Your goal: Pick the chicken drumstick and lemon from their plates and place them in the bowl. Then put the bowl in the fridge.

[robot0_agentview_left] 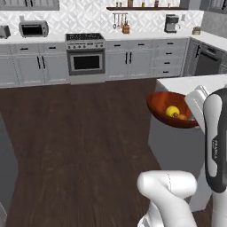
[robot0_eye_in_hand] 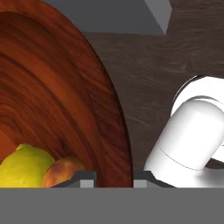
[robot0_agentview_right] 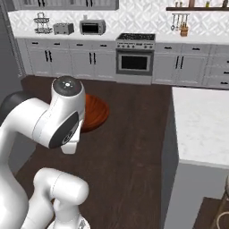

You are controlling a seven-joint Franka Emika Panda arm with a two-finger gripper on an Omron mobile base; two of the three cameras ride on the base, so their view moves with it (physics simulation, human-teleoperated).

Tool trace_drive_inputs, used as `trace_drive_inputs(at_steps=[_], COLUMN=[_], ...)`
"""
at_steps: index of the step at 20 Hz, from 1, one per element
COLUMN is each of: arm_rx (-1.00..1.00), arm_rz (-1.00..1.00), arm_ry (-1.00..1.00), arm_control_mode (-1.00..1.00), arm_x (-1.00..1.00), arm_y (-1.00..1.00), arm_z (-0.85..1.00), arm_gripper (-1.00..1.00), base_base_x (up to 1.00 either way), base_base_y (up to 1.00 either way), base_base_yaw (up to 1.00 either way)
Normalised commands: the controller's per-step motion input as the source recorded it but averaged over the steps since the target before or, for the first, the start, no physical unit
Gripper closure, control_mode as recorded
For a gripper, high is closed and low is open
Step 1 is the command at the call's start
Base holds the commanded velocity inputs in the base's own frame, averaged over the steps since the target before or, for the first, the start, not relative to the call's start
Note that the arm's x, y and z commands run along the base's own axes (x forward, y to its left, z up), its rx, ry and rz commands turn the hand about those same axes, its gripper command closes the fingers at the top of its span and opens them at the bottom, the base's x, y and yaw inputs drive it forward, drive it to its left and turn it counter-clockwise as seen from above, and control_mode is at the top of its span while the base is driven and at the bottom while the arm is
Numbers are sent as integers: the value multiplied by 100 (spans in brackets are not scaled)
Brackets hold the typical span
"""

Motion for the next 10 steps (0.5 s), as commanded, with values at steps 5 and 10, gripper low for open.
trace_drive_inputs(at_steps=[5,10], arm_rx=[0,0], arm_rz=[0,0], arm_ry=[0,0], arm_control_mode=[100,100], arm_x=[0,0], arm_y=[0,0], arm_z=[0,0], arm_gripper=[100,100], base_base_x=[100,100], base_base_y=[100,87], base_base_yaw=[0,19])
